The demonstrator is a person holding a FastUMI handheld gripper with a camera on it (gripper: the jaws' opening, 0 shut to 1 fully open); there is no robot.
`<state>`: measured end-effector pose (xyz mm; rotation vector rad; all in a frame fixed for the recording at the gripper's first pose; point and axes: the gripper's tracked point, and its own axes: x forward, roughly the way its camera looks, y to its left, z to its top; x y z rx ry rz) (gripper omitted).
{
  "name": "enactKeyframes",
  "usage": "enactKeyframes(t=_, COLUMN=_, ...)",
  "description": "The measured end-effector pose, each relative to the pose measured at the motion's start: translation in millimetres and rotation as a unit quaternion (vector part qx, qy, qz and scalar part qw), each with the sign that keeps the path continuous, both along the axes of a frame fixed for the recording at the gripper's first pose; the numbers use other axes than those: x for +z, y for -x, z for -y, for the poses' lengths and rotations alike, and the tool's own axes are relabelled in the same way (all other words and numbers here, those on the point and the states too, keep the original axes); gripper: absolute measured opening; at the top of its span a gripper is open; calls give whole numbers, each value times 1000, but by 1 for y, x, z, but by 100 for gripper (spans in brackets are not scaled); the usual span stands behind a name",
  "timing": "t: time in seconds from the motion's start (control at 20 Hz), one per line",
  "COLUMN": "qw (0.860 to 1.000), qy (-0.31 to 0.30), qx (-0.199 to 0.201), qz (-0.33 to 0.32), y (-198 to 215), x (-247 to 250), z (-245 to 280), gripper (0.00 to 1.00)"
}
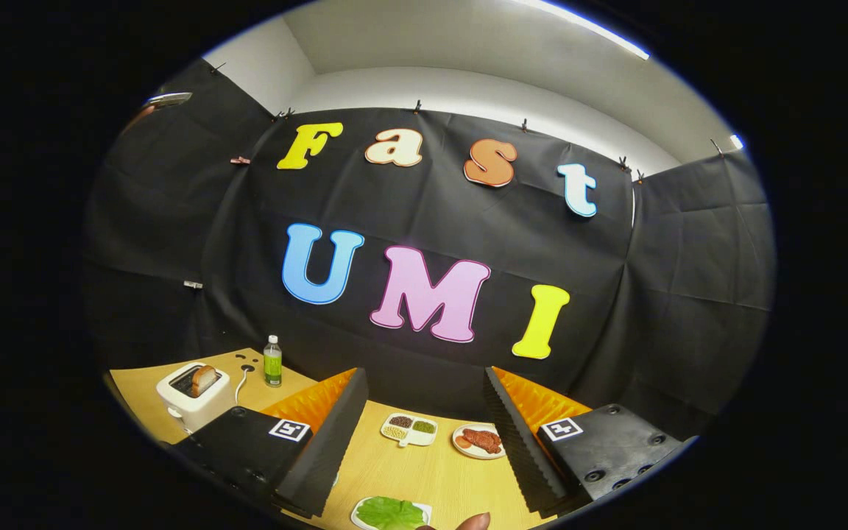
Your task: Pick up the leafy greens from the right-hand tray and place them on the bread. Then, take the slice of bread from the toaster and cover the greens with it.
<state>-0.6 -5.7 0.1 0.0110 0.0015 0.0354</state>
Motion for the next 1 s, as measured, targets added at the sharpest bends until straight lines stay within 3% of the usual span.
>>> enactKeyframes(t=0.25, qw=1000, qy=8, qx=22, qz=-9, y=1, x=-7, z=-5, gripper=97)
enactKeyframes(t=0.35, qw=998, qy=16, qx=50, qz=-26, y=1, x=-20, z=-10, gripper=97)
enactKeyframes(t=0.45, qw=992, qy=27, qx=101, qz=-68, y=3, x=-51, z=-21, gripper=98)
enactKeyframes(t=0.65, qw=967, qy=49, qx=173, qz=-180, y=17, x=-137, z=-27, gripper=98)
enactKeyframes(t=1.0, qw=906, qy=58, qx=230, qz=-350, y=40, x=-283, z=-42, gripper=94)
